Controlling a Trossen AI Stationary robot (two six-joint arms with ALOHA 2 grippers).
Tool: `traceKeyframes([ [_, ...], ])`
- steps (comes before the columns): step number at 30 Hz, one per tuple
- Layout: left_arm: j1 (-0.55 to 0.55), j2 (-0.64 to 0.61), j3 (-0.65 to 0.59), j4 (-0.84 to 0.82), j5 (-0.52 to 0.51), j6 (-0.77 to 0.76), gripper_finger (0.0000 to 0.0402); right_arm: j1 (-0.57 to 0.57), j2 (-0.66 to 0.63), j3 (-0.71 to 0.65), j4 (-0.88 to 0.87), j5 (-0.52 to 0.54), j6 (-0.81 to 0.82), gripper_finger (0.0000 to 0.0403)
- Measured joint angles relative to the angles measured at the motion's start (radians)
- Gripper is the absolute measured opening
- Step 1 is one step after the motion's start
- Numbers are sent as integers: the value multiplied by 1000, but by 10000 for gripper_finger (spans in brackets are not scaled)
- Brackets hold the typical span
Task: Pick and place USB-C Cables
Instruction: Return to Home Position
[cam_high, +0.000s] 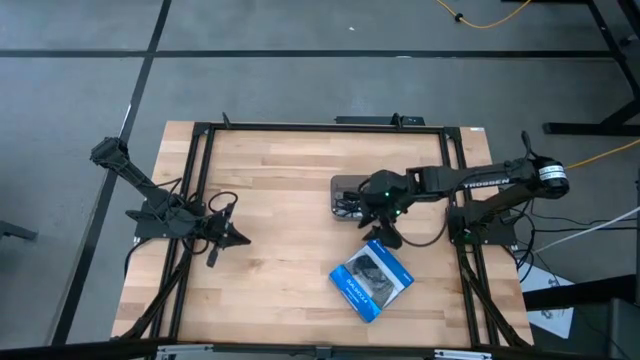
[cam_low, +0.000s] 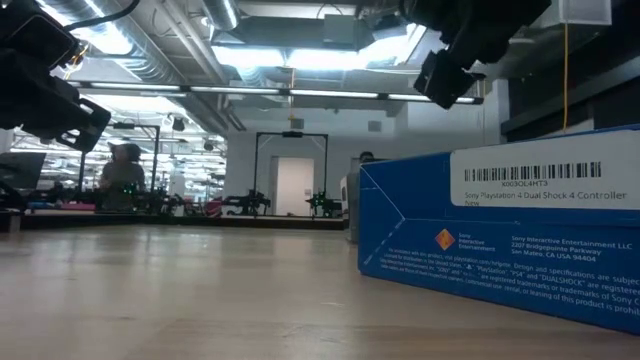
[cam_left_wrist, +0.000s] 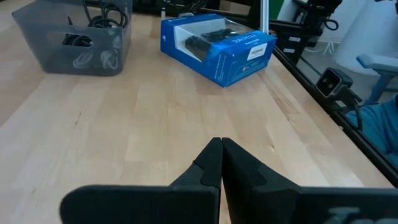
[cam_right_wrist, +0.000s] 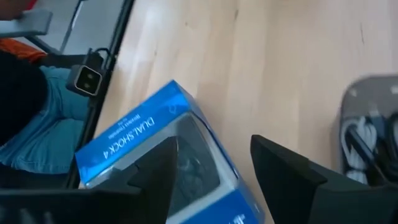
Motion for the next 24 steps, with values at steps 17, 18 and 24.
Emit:
traceKeyframes([
  [17, 0, 0, 0, 1, -24, -2, 0, 74, 0, 0, 183, 4, 2, 196],
  [18, 0, 0, 0, 2, -24, -5, 0, 74, 0, 0, 194, 4, 2, 196],
  [24, 0, 0, 0, 5, -28, -7, 0, 74, 0, -1, 197, 4, 28, 196],
])
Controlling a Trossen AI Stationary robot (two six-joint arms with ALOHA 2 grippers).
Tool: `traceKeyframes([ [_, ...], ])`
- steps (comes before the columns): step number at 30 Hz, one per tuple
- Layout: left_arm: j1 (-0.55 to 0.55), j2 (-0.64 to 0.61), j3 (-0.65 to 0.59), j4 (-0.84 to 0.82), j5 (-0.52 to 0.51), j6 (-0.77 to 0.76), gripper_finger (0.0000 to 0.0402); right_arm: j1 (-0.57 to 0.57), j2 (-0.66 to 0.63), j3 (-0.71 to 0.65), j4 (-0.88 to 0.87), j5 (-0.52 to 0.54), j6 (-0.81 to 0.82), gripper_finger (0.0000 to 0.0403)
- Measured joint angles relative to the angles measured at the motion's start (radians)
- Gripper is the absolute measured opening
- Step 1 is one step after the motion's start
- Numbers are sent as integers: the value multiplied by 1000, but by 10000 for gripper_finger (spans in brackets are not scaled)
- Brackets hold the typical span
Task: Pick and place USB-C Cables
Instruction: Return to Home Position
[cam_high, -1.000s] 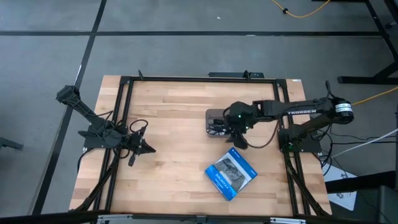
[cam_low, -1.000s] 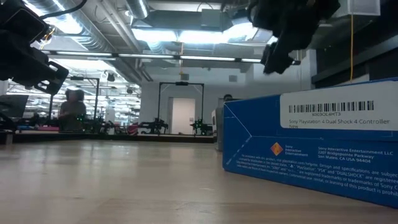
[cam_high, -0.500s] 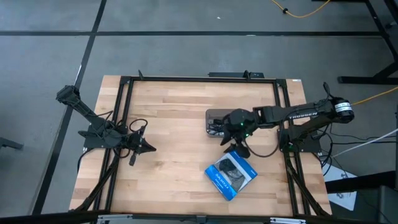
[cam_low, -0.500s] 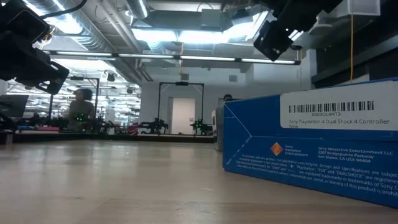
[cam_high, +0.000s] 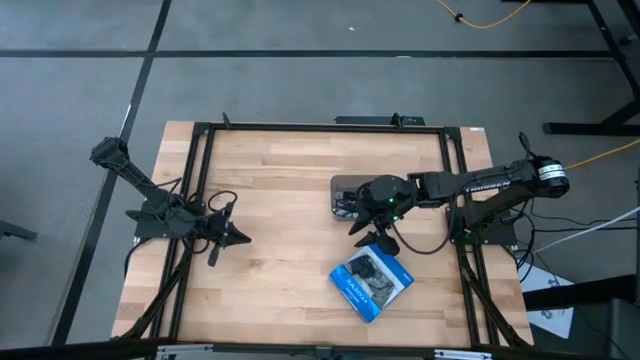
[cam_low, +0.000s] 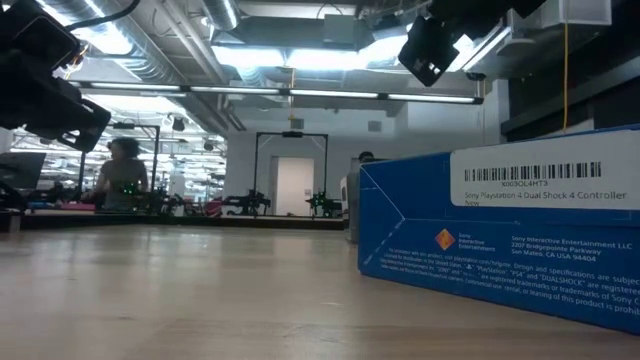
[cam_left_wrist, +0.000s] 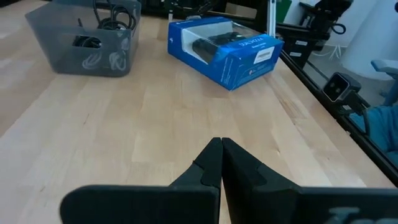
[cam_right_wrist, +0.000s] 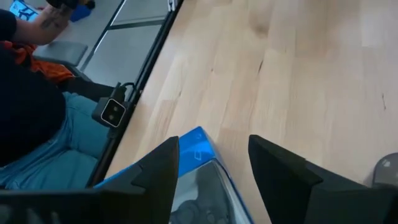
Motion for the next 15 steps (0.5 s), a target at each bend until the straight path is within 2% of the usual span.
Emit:
traceKeyframes([
  [4, 0, 0, 0, 0, 1, -93, 0, 0, 0, 0, -5, 0, -1, 197],
  [8, 0, 0, 0, 0, 13, -117, 0, 0, 0, -6, -15, 0, 120, 197],
  [10, 0, 0, 0, 1, 8, -115, 0, 0, -16, -22, -49, 2, 68, 197],
  [12, 0, 0, 0, 11, -14, -108, 0, -17, -73, -73, -29, -6, 21, 197],
  [15, 1, 0, 0, 20, -53, -56, 0, -58, -229, -222, 119, -55, 28, 197],
])
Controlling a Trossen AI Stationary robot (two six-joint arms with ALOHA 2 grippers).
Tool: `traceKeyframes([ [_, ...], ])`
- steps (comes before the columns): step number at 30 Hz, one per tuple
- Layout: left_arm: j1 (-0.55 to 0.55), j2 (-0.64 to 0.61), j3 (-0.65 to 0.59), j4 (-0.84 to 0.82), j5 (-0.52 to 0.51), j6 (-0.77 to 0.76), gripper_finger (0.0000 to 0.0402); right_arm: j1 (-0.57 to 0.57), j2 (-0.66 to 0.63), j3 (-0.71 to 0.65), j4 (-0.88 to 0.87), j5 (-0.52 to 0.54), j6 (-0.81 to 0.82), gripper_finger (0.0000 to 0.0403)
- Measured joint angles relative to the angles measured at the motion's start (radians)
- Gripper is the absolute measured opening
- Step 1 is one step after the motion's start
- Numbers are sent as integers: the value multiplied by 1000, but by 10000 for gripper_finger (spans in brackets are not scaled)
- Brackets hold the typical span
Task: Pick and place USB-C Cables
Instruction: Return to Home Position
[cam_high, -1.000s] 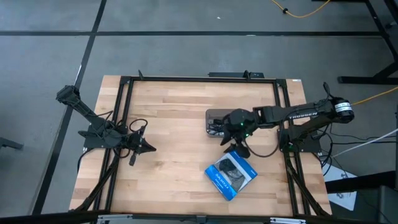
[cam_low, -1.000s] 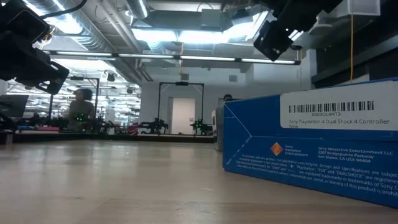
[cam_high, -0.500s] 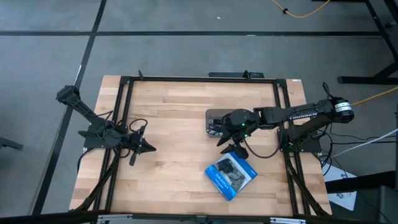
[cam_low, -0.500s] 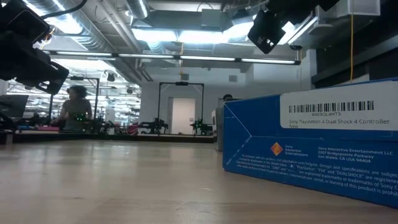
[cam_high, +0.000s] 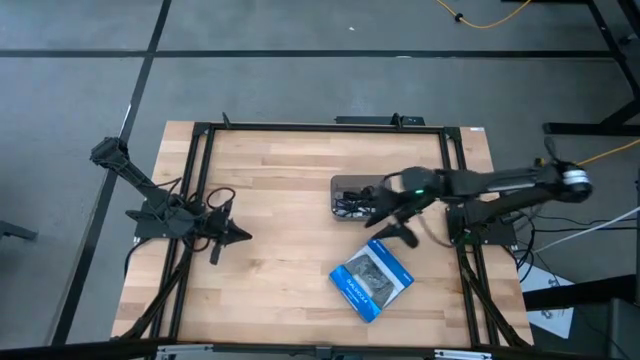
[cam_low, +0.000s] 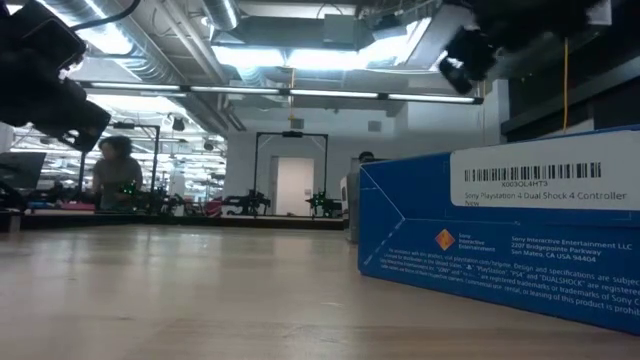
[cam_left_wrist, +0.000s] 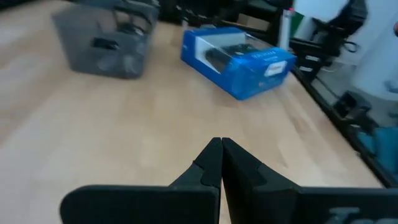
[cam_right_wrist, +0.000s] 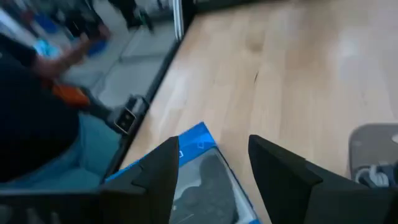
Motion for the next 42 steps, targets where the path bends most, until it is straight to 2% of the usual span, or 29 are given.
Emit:
traceKeyframes([
  [4, 1, -1, 0, 15, -135, 13, 0, -17, -259, -245, 230, 3, 100, 197],
  [8, 1, -1, 0, 40, -298, 12, 0, 4, -463, -418, 339, 139, 98, 197],
  [11, 15, -1, 0, 54, -328, 12, 0, 11, -580, -518, 392, 206, 51, 197],
  [18, 79, -1, 0, 56, -325, 31, 0, 0, -795, -699, 486, 211, 67, 197],
  [24, 142, -1, 0, 116, -263, 193, 0, 0, -896, -754, 462, 212, 16, 197],
  [32, 222, -1, 0, 115, -93, 306, 0, -1, -930, -754, 298, 256, 7, 197],
  [36, 251, -1, 0, 142, -13, 319, 0, -1, -928, -755, 242, 256, 139, 197],
  [42, 297, -36, 0, 149, -4, 321, 0, -1, -928, -755, 242, 256, 204, 197],
])
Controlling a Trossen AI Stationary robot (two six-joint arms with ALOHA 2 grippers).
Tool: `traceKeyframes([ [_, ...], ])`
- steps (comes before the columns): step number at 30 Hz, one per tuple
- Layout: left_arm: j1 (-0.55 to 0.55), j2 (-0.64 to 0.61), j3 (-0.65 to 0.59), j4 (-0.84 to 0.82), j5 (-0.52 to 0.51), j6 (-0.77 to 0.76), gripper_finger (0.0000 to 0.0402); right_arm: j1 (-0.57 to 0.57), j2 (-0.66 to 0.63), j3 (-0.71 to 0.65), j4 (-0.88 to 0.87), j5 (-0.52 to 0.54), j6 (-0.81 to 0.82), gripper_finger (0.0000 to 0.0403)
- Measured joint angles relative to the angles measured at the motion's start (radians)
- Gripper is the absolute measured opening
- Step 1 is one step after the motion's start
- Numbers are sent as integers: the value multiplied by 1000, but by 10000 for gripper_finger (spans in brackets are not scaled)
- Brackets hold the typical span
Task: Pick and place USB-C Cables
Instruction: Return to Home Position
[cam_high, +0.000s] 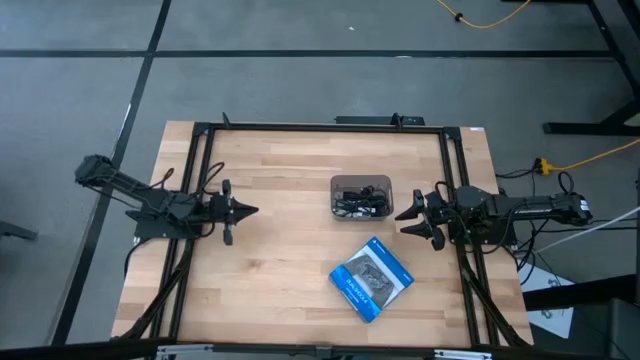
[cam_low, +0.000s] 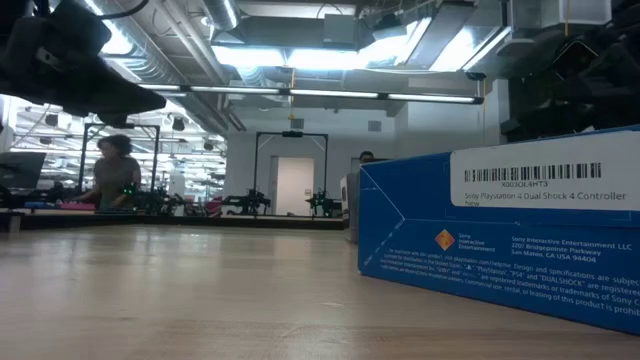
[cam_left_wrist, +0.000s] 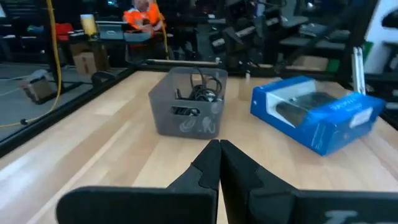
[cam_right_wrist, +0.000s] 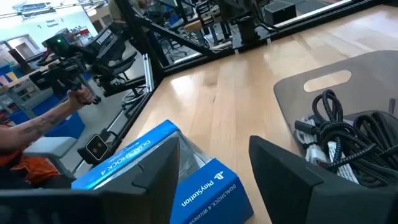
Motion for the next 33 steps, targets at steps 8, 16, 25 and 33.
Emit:
traceKeyframes([
  [8, 83, -166, 0, -172, 189, -29, 0, 0, 0, 0, 0, 0, 0, 197],
  [16, 227, -269, 0, -199, 381, -30, 0, 0, 0, 0, 0, 0, -1, 197],
  [25, 367, -268, 0, -181, 450, -178, 0, 0, 0, 0, 0, 0, -1, 197],
  [33, 426, -268, 0, -157, 500, -91, 0, 0, 0, 0, 0, 0, -1, 197],
])
